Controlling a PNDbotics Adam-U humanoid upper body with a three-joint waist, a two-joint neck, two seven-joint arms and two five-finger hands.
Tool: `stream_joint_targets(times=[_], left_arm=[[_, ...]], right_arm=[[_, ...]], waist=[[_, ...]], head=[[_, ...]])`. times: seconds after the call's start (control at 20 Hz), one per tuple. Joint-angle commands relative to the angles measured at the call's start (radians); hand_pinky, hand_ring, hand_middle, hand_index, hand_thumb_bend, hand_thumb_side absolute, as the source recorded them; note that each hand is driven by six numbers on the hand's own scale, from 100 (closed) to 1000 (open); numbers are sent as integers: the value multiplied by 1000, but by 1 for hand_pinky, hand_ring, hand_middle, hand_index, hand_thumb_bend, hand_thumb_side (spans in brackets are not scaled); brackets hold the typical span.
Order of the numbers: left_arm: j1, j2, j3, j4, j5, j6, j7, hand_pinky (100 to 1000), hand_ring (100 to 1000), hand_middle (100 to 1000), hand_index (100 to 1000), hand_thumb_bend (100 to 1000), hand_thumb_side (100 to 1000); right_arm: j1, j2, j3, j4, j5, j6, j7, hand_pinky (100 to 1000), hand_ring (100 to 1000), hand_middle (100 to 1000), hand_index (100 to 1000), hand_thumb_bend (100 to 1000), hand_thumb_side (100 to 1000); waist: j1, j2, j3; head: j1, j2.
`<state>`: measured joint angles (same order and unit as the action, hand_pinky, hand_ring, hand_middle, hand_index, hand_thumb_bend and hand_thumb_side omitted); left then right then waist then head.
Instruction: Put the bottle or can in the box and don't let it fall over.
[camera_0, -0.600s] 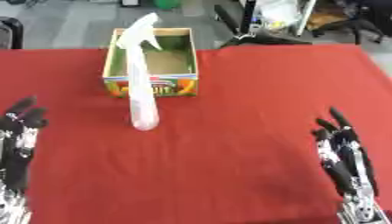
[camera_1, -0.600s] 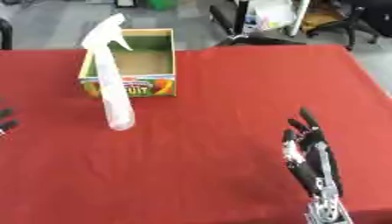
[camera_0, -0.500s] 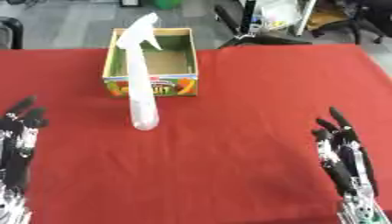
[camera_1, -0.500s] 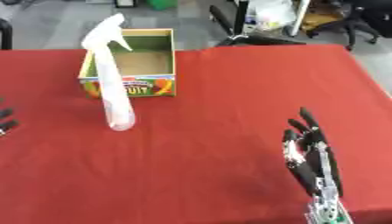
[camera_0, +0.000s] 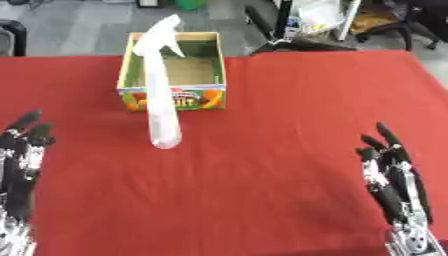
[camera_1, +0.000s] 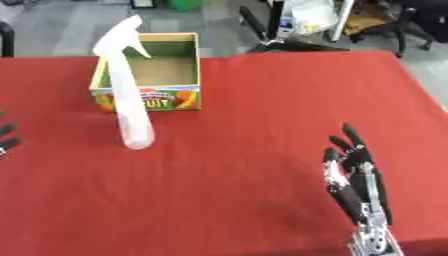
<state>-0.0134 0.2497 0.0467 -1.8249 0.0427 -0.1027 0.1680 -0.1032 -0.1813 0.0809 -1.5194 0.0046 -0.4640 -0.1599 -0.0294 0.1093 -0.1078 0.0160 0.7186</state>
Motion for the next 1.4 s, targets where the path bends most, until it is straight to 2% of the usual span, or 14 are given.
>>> stream_joint_targets(times=[0.05, 0.1, 0.25, 0.5, 0.95, 1.05, 1.1, 1.15, 1.4], left_arm=[[-29, 48, -16, -9, -12, 1, -14, 800, 853, 877, 842, 605, 628], [-42, 62, -22, -4, -16, 1, -18, 807, 862, 885, 847, 659, 623], [-97, 101, -41, 38, -23, 0, -24, 838, 884, 902, 853, 744, 595], [-235, 132, -74, 170, -5, -10, -1, 845, 889, 911, 853, 792, 586], [-466, 114, -149, 425, 73, -48, -36, 810, 868, 903, 852, 781, 589], [-501, 109, -164, 463, 80, -56, -56, 809, 868, 903, 852, 779, 592], [-519, 106, -171, 482, 81, -58, -67, 809, 868, 897, 851, 813, 548], [-535, 103, -178, 501, 82, -60, -79, 809, 867, 894, 851, 779, 597], [-593, 90, -204, 570, 78, -69, -134, 802, 862, 877, 851, 773, 605]], right_arm=[[-6, -22, -4, -12, 5, -2, 2, 795, 892, 1000, 952, 100, 470], [-7, -22, -3, -12, 5, -2, 2, 795, 892, 1000, 952, 100, 470], [-7, -21, -1, -11, 3, -2, 4, 795, 892, 1000, 952, 100, 470], [-7, -19, 5, -11, 0, -2, 9, 795, 892, 1000, 952, 100, 470], [-8, -14, 14, -11, -7, -1, 19, 795, 892, 1000, 952, 100, 470], [-9, -14, 15, -11, -8, -1, 21, 795, 892, 1000, 952, 100, 470], [-9, -14, 16, -11, -8, -1, 22, 795, 892, 1000, 952, 100, 475], [-9, -14, 16, -11, -9, -1, 22, 795, 892, 1000, 952, 100, 470], [-11, -13, 17, -11, -10, -1, 25, 795, 892, 1000, 952, 100, 470]], waist=[[2, -14, -3], [2, -14, -4], [2, -15, -9], [-1, -15, -21], [-5, -16, -41], [-6, -16, -45], [-6, -16, -47], [-6, -17, -48], [-6, -15, -55]], head=[[2, -5], [3, -5], [7, -7], [8, -8], [21, -5], [22, -6], [22, -7], [22, -8], [20, -14]])
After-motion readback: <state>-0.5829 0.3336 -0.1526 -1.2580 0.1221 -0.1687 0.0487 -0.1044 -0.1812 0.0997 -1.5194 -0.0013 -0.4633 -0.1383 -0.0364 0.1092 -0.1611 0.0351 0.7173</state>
